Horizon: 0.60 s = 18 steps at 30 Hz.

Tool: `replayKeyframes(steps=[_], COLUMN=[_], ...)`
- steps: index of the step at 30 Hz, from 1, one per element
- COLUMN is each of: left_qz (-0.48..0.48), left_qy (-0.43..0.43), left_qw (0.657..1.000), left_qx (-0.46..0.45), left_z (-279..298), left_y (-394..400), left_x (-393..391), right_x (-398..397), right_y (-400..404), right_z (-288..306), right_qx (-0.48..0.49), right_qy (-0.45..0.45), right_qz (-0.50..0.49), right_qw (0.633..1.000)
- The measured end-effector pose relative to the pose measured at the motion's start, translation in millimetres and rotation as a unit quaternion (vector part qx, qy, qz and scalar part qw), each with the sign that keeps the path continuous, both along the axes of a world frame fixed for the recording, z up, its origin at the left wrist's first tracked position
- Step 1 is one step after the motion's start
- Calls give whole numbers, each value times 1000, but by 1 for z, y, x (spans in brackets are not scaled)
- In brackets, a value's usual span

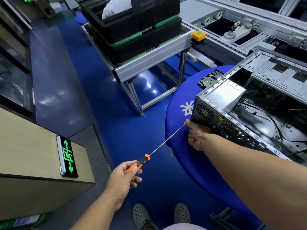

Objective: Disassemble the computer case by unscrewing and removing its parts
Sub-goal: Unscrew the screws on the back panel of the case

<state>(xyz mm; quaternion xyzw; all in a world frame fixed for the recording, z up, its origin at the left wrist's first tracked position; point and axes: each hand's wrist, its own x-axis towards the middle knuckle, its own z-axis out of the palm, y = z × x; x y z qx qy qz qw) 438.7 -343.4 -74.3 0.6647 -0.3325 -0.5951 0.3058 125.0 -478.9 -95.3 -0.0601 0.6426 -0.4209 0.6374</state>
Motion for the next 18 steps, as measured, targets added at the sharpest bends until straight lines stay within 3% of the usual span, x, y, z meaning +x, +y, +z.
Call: replayKeyframes(steps=[18], left_qz=[56], left_qy=[81], left_qw=[993], left_qx=[58], left_z=[6], left_y=[0], left_x=[-2], right_x=[0], right_y=[4], right_z=[-2], right_qx=[-8], right_qy=[4], right_qz=[8], right_qw=[1000])
